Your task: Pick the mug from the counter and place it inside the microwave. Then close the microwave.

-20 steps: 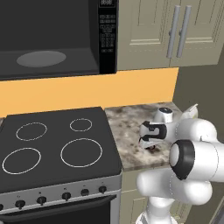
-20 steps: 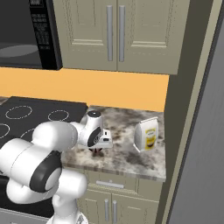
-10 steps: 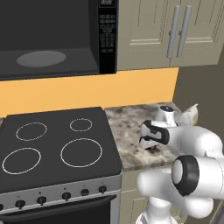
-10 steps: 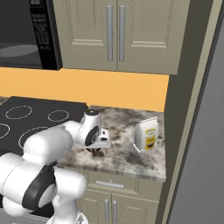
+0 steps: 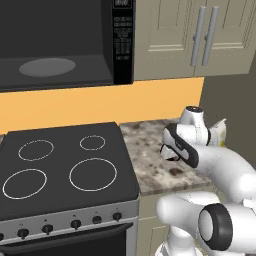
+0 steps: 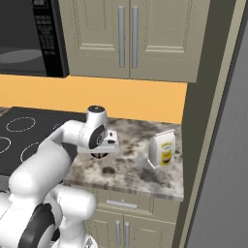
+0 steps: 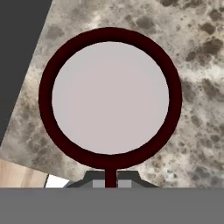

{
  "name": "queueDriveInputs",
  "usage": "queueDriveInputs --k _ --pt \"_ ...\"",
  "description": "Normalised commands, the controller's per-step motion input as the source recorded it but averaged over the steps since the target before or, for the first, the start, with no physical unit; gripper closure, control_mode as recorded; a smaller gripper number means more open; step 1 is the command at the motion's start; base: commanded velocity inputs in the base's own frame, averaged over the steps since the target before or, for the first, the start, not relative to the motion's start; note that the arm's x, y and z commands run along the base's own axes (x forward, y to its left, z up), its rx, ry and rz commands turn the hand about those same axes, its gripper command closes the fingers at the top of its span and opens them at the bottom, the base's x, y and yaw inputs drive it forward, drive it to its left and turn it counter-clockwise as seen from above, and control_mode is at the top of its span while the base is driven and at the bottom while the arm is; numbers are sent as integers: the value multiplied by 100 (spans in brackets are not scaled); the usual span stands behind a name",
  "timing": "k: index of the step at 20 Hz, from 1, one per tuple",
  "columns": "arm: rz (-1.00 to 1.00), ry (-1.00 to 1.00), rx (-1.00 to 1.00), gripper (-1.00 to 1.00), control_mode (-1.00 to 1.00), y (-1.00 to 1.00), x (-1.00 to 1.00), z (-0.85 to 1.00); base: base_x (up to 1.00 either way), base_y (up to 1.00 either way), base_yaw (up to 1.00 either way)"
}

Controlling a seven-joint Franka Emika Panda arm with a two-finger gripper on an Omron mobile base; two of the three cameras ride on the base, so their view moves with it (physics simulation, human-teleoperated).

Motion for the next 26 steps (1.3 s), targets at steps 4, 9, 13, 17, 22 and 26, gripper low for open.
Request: queueDriveInputs --k 4,9,13,17,22,26 --pt "0 14 0 100 -100 33 -37 53 0 0 0" --pt "0 9 0 100 -100 42 -46 32 0 0 0" --pt "-2 0 0 100 -100 31 -44 26 0 0 0" --pt "-7 -8 0 100 -100 7 -19 22 0 0 0" --pt "-7 -16 -1 100 -100 18 -20 34 0 0 0" --pt "-6 -18 0 100 -100 13 -20 22 0 0 0"
